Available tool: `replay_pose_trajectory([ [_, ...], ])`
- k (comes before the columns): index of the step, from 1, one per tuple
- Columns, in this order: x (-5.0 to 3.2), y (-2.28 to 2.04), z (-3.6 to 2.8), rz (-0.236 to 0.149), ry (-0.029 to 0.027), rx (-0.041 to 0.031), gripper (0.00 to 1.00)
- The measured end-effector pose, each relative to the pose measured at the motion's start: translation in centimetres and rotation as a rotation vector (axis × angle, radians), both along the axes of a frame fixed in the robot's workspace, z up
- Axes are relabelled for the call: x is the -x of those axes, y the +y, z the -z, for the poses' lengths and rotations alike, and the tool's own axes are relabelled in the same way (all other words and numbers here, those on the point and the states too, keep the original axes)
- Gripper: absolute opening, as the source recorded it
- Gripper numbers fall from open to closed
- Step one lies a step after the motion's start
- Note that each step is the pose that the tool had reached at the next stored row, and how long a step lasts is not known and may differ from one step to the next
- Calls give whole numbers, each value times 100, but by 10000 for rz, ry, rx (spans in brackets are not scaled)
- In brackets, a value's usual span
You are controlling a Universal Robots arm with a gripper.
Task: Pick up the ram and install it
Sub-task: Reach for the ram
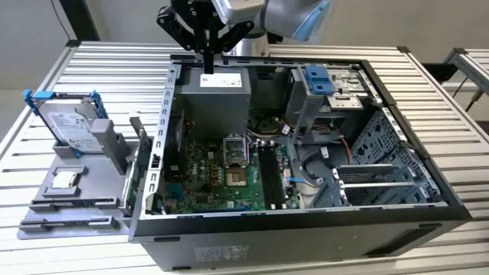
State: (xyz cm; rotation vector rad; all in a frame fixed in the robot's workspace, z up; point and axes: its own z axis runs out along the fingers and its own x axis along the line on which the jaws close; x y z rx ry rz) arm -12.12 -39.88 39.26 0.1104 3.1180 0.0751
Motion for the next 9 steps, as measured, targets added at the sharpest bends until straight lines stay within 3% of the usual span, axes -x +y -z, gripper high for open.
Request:
replay_pose_trajectory([
  [7,1,0,0,1,7,1,0],
  [9,0,0,0,0,33,0,0],
])
